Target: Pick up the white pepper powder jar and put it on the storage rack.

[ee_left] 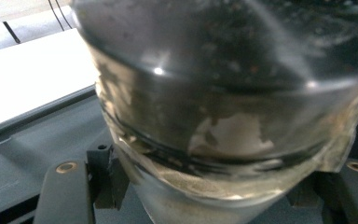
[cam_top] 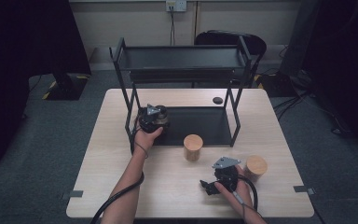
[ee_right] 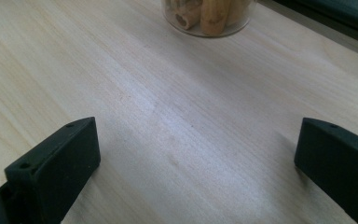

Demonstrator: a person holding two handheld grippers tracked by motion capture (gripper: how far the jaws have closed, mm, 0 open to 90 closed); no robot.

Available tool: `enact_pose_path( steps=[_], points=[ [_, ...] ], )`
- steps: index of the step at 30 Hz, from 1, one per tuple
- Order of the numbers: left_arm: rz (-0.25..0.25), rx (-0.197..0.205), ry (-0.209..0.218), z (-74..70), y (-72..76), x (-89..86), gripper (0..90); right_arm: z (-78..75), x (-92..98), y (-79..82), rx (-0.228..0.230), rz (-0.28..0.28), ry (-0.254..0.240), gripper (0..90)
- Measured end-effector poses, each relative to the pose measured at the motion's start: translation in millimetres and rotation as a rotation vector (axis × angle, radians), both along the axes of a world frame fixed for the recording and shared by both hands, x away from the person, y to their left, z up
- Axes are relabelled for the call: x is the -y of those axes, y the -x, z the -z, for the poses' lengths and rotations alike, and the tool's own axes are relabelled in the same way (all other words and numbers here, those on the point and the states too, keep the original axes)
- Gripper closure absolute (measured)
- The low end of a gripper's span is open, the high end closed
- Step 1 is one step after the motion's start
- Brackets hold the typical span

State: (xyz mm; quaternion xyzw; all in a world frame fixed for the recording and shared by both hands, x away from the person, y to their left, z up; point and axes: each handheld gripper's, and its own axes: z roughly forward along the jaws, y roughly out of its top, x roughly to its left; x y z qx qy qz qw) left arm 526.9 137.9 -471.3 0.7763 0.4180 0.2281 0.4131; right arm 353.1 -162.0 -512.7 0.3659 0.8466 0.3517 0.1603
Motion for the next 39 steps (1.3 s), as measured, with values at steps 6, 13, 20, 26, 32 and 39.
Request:
enact_pose_path(
  steps=[6,13,20,26,32,39],
  points=[
    [-0.010,0.006,-0.024,1.5,-0.7,-1.8,30.6,0.0,0.1,0.0,0.000,-0.001,0.000,0.0],
    [-0.022,0.004,-0.027,3.7,-1.1,-2.5,30.6,0.0,0.1,0.0,0.000,-0.001,0.000,0.0],
    [-0.028,0.002,-0.028,10.1,-0.8,-4.1,30.6,0.0,0.1,0.0,0.000,-0.001,0.000,0.0],
    [-0.025,0.009,-0.030,11.3,-0.6,-4.6,30.5,0.0,0.1,0.0,0.000,-0.001,0.000,0.0],
    [-0.026,0.006,-0.025,12.0,-0.1,-5.1,30.2,0.0,0.1,0.0,0.000,-0.001,0.000,0.0],
    [-0.034,-0.007,-0.011,11.6,-0.8,-5.5,28.8,0.0,0.1,0.0,0.000,-0.002,0.000,0.0]
  ],
)
